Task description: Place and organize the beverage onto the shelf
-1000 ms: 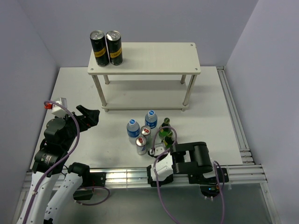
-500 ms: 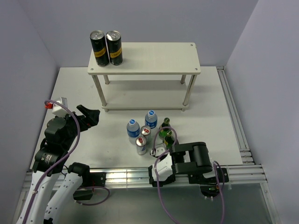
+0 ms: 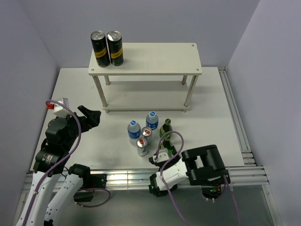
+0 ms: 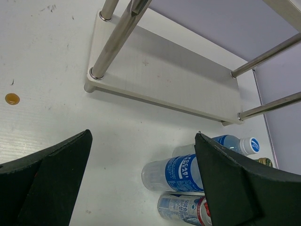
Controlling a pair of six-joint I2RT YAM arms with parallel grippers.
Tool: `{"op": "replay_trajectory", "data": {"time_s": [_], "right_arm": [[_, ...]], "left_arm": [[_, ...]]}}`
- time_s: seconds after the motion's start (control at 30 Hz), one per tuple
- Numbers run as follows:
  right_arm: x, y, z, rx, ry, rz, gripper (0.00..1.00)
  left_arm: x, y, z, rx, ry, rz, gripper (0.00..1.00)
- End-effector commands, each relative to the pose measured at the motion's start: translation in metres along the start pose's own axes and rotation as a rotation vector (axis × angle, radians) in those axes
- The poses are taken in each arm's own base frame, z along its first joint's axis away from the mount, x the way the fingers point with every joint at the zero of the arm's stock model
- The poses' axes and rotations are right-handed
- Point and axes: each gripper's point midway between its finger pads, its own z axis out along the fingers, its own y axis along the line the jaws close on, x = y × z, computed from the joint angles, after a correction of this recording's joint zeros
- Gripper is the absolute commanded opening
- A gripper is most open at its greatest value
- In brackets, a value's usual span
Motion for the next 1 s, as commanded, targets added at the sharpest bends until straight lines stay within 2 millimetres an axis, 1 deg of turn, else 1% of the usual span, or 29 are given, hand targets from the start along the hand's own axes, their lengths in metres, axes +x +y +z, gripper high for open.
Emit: {"op": "replay_trajectory", "data": {"time_s": [0.0,0.03,0.1,0.13,0.17,0.2,0.27,0.37,0.47,0.5,0.57,0.63,0.67,0.7,0.73,0.77,0.8,0.83,0.87,0.9,0.93,0.97], "right_arm": [[-0.066,0.035,-0.025,-0.135,-0.057,0.574,0.00],[-0.068,0.036,-0.030,-0.142,-0.047,0.534,0.00],[-0.075,0.043,-0.045,-0.169,-0.016,0.529,0.00],[-0.077,0.045,-0.050,-0.179,-0.007,0.539,0.00],[-0.077,0.048,-0.058,-0.200,0.007,0.545,0.00],[-0.080,0.051,-0.063,-0.212,0.015,0.556,0.00],[-0.079,0.055,-0.071,-0.224,0.031,0.549,0.00],[-0.088,0.062,-0.082,-0.258,0.030,0.560,0.00],[-0.108,0.064,-0.093,-0.309,0.013,0.605,0.00],[-0.117,0.065,-0.099,-0.338,-0.002,0.615,0.00],[-0.136,0.061,-0.104,-0.370,-0.021,0.658,0.00],[-0.159,0.059,-0.114,-0.417,-0.062,0.675,0.00],[-0.175,0.060,-0.120,-0.429,-0.065,0.696,0.00],[-0.181,0.062,-0.124,-0.432,-0.089,0.618,0.00],[-0.187,0.065,-0.127,-0.432,-0.097,0.581,0.00],[-0.205,0.066,-0.133,-0.431,-0.104,0.532,0.00],[-0.212,0.070,-0.136,-0.429,-0.108,0.498,0.00],[-0.212,0.079,-0.140,-0.422,-0.108,0.438,0.00],[-0.230,0.083,-0.145,-0.423,-0.092,0.455,0.00],[-0.235,0.085,-0.146,-0.417,-0.098,0.396,0.00],[-0.236,0.091,-0.149,-0.416,-0.091,0.374,0.00],[-0.250,0.093,-0.153,-0.423,-0.078,0.402,0.00]], "left_arm": [[-0.004,-0.007,0.003,0.033,-0.011,0.014,0.98],[-0.004,-0.006,0.003,0.031,-0.012,0.012,0.97],[-0.005,-0.007,0.001,0.035,-0.019,0.012,0.97],[-0.006,-0.007,0.000,0.035,-0.024,0.012,0.97],[-0.006,-0.007,-0.001,0.034,-0.026,0.010,0.97],[-0.007,-0.007,-0.001,0.035,-0.029,0.010,0.97],[-0.008,-0.007,-0.002,0.036,-0.036,0.007,0.97],[-0.008,-0.007,-0.002,0.036,-0.036,0.007,0.97],[-0.007,-0.006,-0.002,0.035,-0.033,0.009,0.97],[-0.007,-0.006,-0.002,0.035,-0.033,0.009,0.97],[-0.008,-0.006,-0.002,0.033,-0.032,0.009,0.97],[-0.007,-0.006,-0.002,0.032,-0.031,0.010,0.97],[-0.008,-0.006,-0.003,0.034,-0.034,0.009,0.97],[-0.008,-0.007,-0.003,0.036,-0.036,0.009,0.97],[-0.008,-0.006,-0.003,0.033,-0.035,0.009,0.97],[-0.008,-0.006,-0.003,0.034,-0.037,0.009,0.97],[-0.008,-0.006,-0.003,0.034,-0.037,0.007,0.97],[-0.009,-0.007,-0.003,0.035,-0.038,0.007,0.97],[-0.009,-0.006,-0.003,0.034,-0.039,0.009,0.97],[-0.008,-0.006,-0.004,0.033,-0.038,0.007,0.97],[-0.009,-0.007,-0.004,0.036,-0.043,0.007,0.97],[-0.009,-0.007,-0.005,0.036,-0.043,0.007,0.97]]}}
